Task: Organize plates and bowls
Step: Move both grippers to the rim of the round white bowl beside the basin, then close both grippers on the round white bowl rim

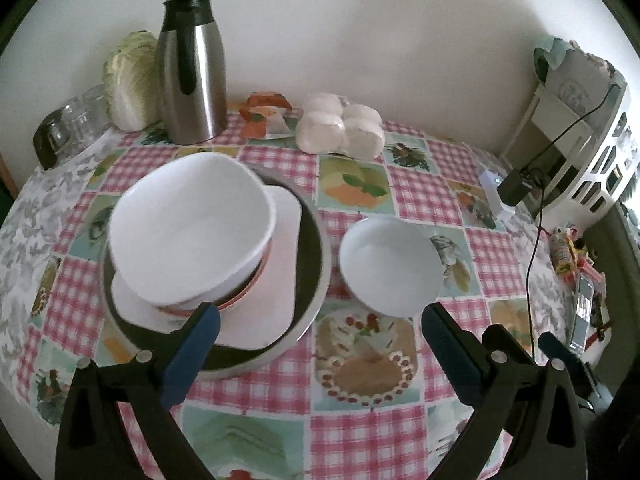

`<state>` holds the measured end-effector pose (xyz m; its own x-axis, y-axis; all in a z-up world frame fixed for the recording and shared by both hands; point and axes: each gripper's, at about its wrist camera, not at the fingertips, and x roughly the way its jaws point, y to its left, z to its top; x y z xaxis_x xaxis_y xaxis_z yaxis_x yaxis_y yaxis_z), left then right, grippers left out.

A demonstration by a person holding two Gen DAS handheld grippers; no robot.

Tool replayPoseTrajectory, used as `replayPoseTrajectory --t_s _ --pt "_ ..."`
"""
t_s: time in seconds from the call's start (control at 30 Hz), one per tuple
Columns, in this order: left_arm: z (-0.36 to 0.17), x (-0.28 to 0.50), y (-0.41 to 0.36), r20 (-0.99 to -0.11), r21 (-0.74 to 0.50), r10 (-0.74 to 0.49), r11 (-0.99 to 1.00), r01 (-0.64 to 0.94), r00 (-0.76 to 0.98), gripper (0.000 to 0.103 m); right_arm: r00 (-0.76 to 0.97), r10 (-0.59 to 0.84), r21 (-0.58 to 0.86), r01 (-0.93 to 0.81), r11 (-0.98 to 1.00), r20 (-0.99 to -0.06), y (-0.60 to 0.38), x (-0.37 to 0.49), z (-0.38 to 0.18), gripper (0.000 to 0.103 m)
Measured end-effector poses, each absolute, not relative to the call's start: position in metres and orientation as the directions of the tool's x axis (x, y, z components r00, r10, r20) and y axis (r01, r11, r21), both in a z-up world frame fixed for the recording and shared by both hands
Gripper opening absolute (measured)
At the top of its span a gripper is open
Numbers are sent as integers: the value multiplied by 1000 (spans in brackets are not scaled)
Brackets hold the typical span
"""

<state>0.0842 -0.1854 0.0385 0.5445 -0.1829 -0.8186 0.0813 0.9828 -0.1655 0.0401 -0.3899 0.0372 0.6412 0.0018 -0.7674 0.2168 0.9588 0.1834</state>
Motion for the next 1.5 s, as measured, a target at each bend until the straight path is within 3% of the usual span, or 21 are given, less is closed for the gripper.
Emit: replayPoseTrajectory --t_s 0.17,0.33,0.4,0.47,0.53,0.7,1.23,1.5 --pt "35 100 -201 -829 -183 -207 978 97 519 99 633 -20 199 273 941 -774 -402 50 32 103" --pt "29 117 -213 -841 -190 -222 975 114 494 86 620 -28 205 302 931 -784 -405 63 25 103" --pt "26 124 -216 -845 -193 -223 975 112 486 85 614 -15 223 310 924 -789 -407 70 21 101" --pt "23 131 -217 -850 -199 -225 974 105 476 84 609 -3 240 317 917 -793 -408 75 18 96" --pt "20 138 -221 -855 -214 -240 971 109 460 73 602 20 263 318 911 -798 -408 81 14 92" --pt "8 154 -232 -873 -184 -218 976 120 435 66 584 66 297 308 904 -809 -405 97 2 83" --pt "-15 183 -248 -902 -157 -198 978 136 384 60 506 178 360 289 887 -844 -393 134 -42 31" --pt "-24 185 -248 -914 -146 -184 981 132 361 49 521 134 342 326 881 -843 -409 128 -37 28"
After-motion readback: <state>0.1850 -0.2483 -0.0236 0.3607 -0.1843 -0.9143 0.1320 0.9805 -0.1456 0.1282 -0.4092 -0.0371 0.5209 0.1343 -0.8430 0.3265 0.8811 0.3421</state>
